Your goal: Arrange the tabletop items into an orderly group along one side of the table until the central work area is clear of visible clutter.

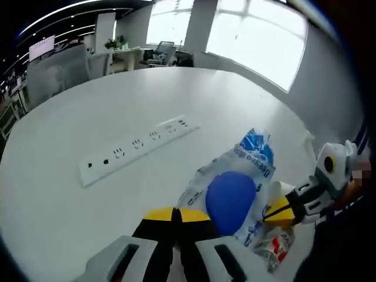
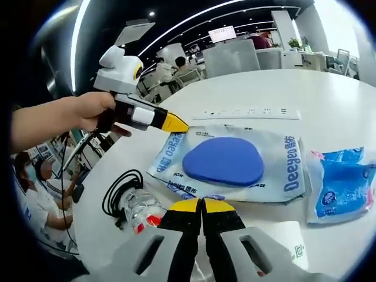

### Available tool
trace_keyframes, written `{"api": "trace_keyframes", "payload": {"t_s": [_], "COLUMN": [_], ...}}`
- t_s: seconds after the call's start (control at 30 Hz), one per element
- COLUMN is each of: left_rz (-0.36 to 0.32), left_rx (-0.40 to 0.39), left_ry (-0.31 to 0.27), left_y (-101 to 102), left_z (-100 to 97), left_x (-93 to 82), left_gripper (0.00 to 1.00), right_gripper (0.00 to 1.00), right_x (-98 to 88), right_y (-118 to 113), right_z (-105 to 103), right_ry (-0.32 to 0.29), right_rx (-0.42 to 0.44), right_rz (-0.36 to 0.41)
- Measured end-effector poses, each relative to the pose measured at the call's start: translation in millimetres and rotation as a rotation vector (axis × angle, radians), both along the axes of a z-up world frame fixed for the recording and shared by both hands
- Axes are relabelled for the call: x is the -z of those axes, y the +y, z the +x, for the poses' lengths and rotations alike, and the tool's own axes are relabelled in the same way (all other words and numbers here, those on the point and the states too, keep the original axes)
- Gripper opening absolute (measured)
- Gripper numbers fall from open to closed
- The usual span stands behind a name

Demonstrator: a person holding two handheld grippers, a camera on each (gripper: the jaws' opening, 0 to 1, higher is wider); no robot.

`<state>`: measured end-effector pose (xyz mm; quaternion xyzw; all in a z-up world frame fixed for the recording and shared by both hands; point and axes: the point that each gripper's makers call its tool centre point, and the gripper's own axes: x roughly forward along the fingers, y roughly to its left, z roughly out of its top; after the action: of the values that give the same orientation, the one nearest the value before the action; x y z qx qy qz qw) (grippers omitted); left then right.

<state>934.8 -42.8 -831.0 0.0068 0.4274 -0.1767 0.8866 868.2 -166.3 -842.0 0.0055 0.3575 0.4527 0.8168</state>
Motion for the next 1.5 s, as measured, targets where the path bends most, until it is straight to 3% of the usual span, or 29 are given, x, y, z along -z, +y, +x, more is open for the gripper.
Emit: {"api": "trace_keyframes", "payload": {"t_s": [0.13, 0.23, 0.33, 0.4, 0.5, 0.77, 1.17, 1.5], "left_rz": [0.014, 0.027, 0.012, 0.009, 0.037, 0.019, -0.002, -0.020], "left_rx": [-0.003, -0.001, -0.001, -0.001, -0.018, -0.023, -0.038, -0.072], "left_ry": [0.010, -0.007, -0.002, 0.003, -0.020, -0.058, -0.102, -0.169], "left_y": [0.5, 0.9, -2.0, -4.1, 0.2, -1.0, -4.3, -11.4], "left_z": [-1.5, -1.0, -0.9, -1.7, 1.3, 2.6, -12.2, -35.5], "left_x": [4.1, 3.2, 3.6, 4.2, 3.8, -8.0, -26.6, -54.9], "left_gripper": [0.00, 0.00, 0.00, 0.00, 0.00, 0.00, 0.15, 0.26], "right_gripper": [0.00, 0.00, 0.00, 0.00, 0.00, 0.00, 0.01, 0.13], "right_x": [-0.4, 1.4, -3.8, -7.5, -11.0, -21.1, -40.3, -72.9], "right_y": [-0.3, -2.3, 5.2, 9.7, 13.8, 12.7, 8.6, -6.5], "right_z": [-1.9, -1.2, -7.5, -8.7, -12.3, -9.2, -2.5, 5.7], "right_ry": [0.008, -0.029, -0.014, -0.046, -0.050, -0.080, -0.164, -0.246], "right_rx": [-0.007, -0.039, -0.063, -0.083, -0.094, -0.086, -0.095, -0.089], "right_rz": [0.002, -0.029, -0.014, -0.017, -0.010, 0.020, 0.039, 0.063]}}
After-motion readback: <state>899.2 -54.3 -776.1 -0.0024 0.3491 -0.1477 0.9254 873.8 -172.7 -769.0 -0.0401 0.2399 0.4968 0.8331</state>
